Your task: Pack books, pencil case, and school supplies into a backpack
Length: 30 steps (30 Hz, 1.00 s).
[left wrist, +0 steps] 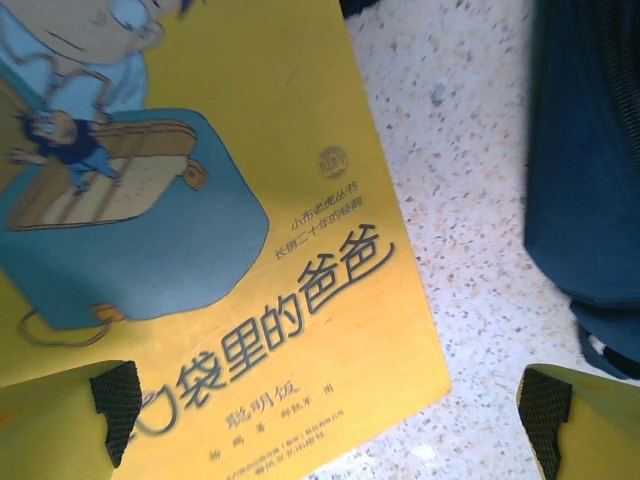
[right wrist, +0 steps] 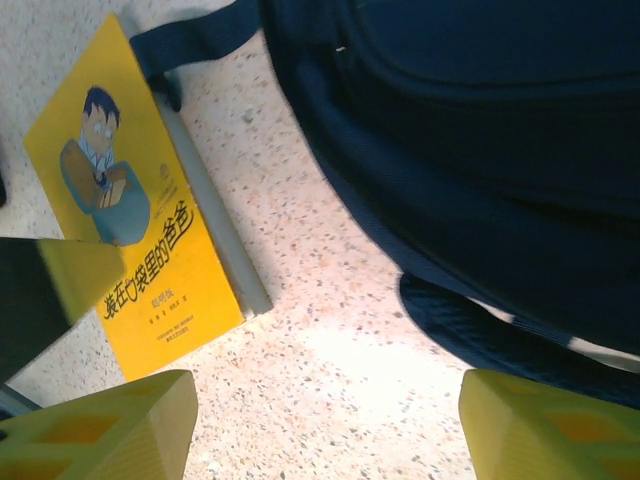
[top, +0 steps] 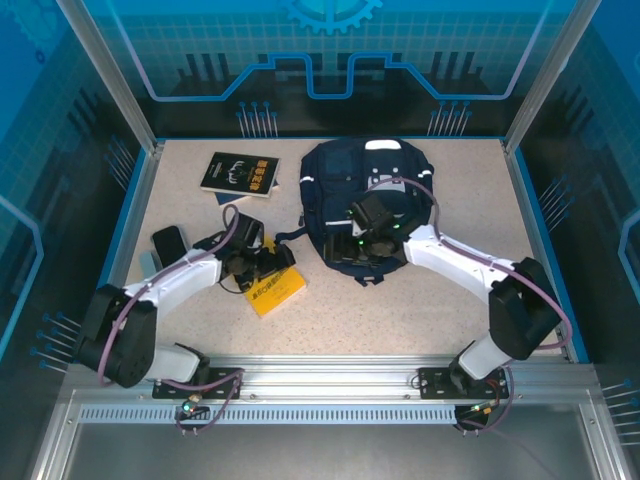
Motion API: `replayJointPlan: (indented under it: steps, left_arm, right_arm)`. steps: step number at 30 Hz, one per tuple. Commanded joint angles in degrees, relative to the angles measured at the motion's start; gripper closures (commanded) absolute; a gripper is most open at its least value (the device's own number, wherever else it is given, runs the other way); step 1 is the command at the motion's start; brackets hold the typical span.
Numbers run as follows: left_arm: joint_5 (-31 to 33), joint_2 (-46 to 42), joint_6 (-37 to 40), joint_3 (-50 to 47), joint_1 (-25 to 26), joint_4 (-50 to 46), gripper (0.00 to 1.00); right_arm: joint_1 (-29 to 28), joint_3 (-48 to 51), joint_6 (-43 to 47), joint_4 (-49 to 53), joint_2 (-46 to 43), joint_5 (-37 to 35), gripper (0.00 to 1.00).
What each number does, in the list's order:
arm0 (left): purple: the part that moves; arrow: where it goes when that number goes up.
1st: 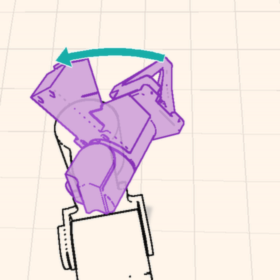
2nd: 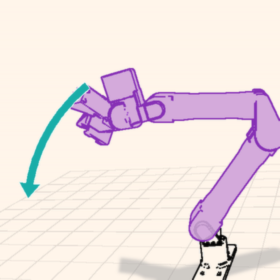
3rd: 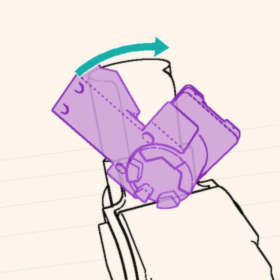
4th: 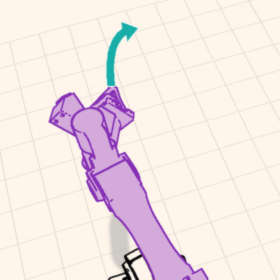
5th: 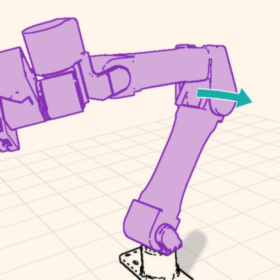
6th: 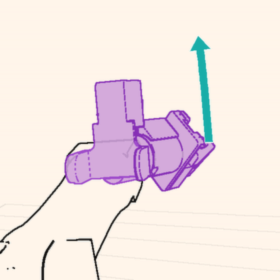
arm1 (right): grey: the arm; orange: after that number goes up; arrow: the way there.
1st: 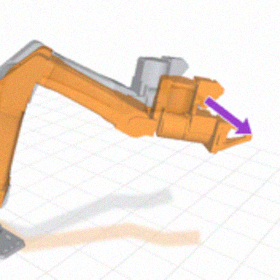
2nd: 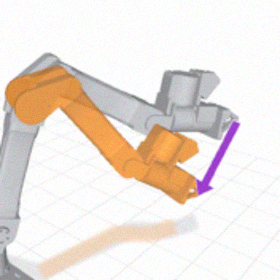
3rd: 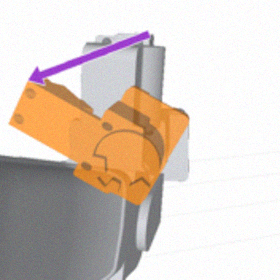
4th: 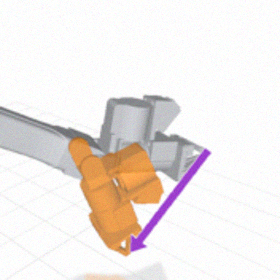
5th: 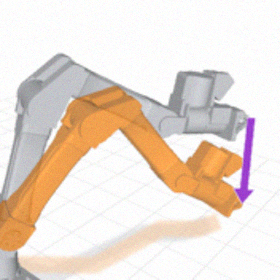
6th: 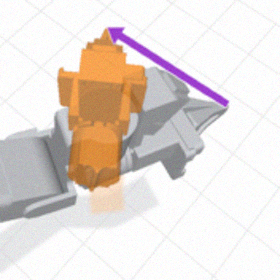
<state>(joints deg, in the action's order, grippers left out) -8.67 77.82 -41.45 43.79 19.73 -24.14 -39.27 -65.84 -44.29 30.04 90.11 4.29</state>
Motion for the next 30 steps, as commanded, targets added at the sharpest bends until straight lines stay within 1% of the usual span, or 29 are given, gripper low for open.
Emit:
replayJointPlan:
  steps: [1, 4, 6, 8, 11, 15, 17, 20, 23, 30]
  left_arm:
    - [2.06, -3.84, 3.33, 2.83, -4.41, -7.21, 0.01]
    - [3.94, -6.27, 3.16, 0.74, -8.74, -8.46, 0.02]
    - [3.89, -7.57, 1.83, -1.35, -11.15, -8.12, 0.06]
    - [2.25, -8.24, 0.23, -3.61, -13.33, -7.19, 0.10]
    - [0.86, -8.99, -1.21, -6.04, -14.57, -5.83, 0.12]
    - [-1.20, -8.70, -2.53, -7.88, -14.98, -4.23, 0.13]
    - [-1.65, -8.16, -2.85, -8.62, -15.07, -3.51, 0.15]
    - [-1.92, -7.36, -3.02, -9.76, -15.07, -2.09, 0.17]
    - [-3.21, -6.08, -3.24, -10.71, -15.10, -0.79, 0.20]
    - [-6.98, -6.54, -3.18, -13.77, -15.33, 2.58, 0.22]
  right_arm:
    - [-3.42, -4.55, 2.26, 0.51, 4.22, -2.17, 0.30]
    - [-5.60, -9.46, 4.06, 1.17, 10.19, -2.20, 0.32]
    - [-6.58, -13.57, 5.38, 2.01, 14.58, -1.59, 0.34]
    - [-7.54, -18.50, 7.02, 3.65, 19.53, -1.39, 0.35]
    - [-8.22, -25.21, 8.87, 6.71, 26.08, -1.18, 0.39]
    - [-8.73, -31.09, 10.08, 9.06, 32.44, -0.39, 0.45]
    - [-8.89, -33.45, 10.32, 10.32, 35.16, 0.12, 0.48]
    - [-8.98, -34.76, 10.37, 10.89, 37.43, 1.30, 0.54]
    - [-8.98, -34.77, 10.46, 11.00, 38.58, 2.08, 0.57]
    - [-8.89, -32.97, 10.38, 9.87, 39.49, 3.73, 0.61]
